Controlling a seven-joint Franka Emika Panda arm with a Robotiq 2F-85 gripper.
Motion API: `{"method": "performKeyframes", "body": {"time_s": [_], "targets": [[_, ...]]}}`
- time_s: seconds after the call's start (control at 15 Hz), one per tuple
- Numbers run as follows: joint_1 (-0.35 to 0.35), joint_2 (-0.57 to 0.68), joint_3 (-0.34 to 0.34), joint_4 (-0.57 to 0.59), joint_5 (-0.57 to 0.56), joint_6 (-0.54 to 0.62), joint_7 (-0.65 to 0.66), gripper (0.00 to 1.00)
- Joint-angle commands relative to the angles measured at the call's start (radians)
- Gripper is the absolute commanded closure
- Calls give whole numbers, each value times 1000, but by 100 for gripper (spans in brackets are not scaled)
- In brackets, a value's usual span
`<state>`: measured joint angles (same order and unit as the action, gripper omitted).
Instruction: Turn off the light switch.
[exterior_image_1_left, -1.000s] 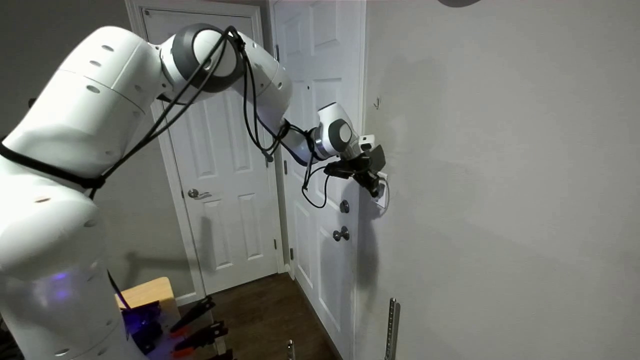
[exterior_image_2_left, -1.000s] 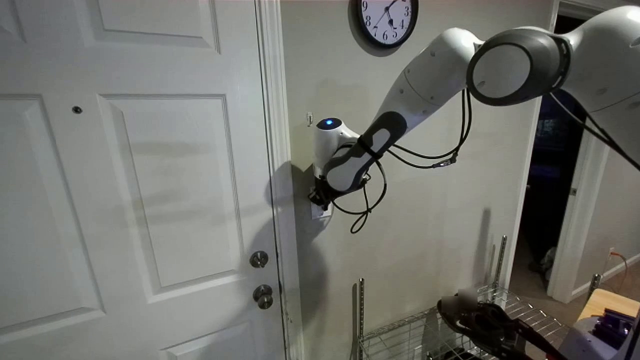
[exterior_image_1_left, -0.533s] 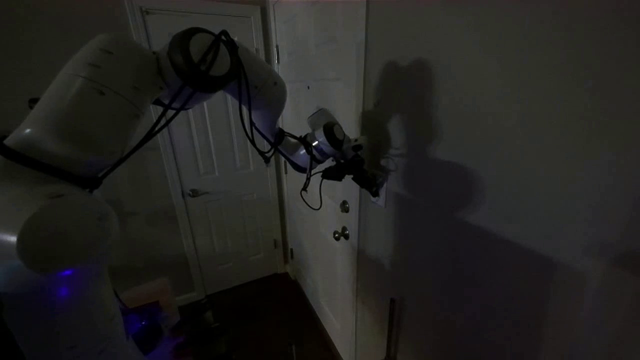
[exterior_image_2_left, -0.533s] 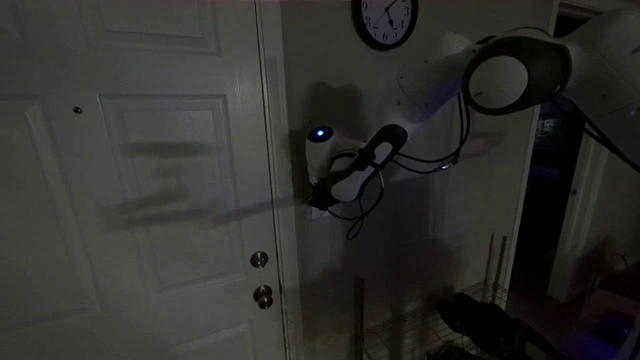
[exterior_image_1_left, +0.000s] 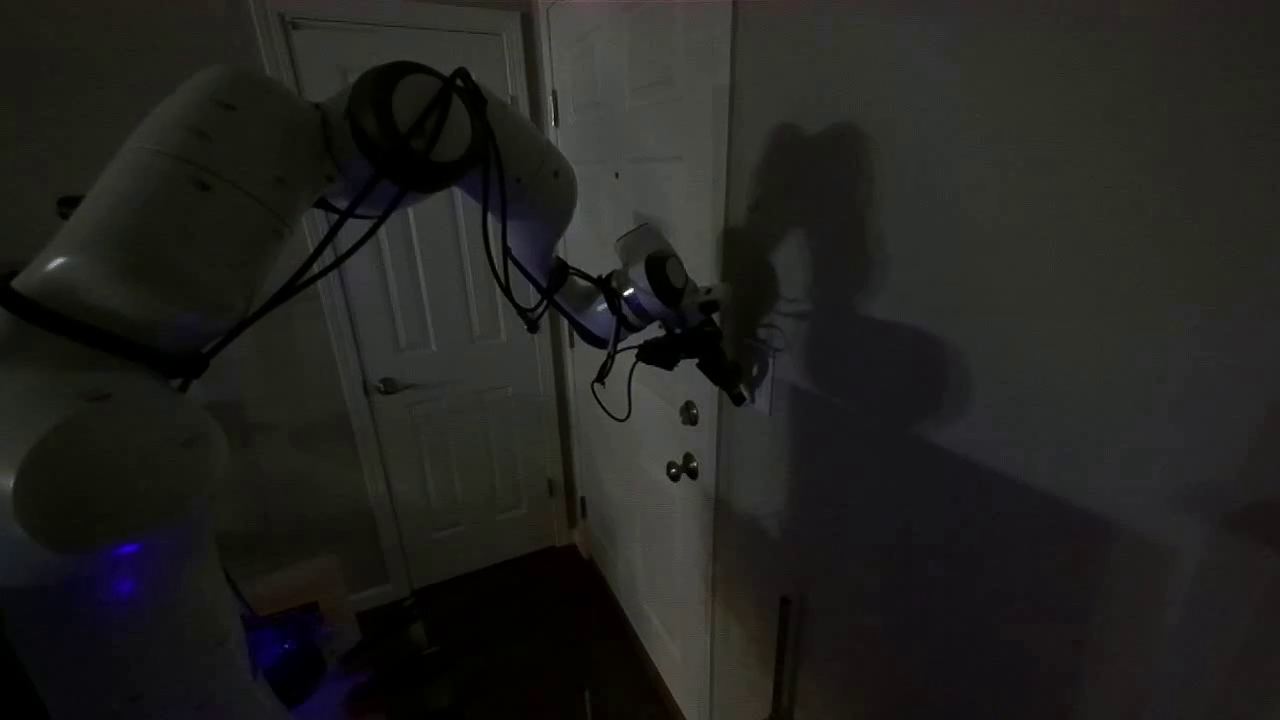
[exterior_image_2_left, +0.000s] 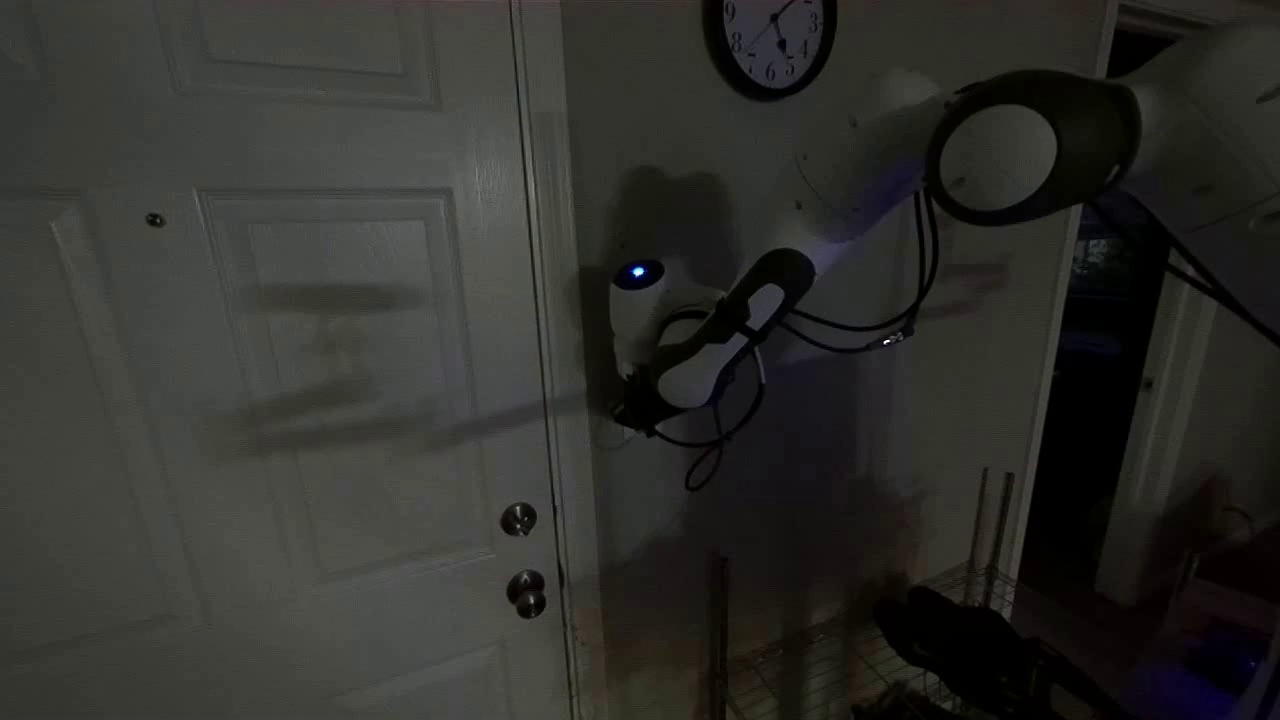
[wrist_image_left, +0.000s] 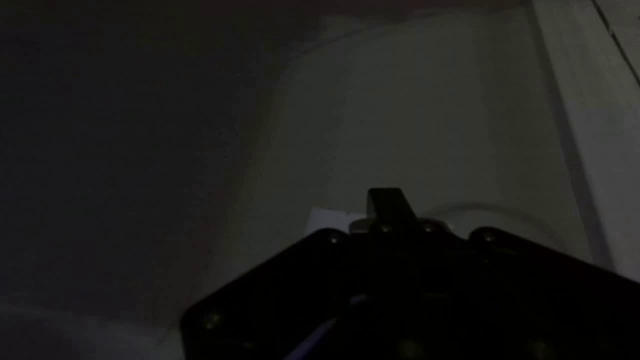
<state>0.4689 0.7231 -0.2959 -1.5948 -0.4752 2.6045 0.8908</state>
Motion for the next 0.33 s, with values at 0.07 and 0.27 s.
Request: {"method": "performKeyframes", "body": {"time_s": [0.07,0.27], "targets": [[-66,-58,83,-44,52,-52,-55,100],[-86,-61,108,-41,67,-66,-56,100]]}}
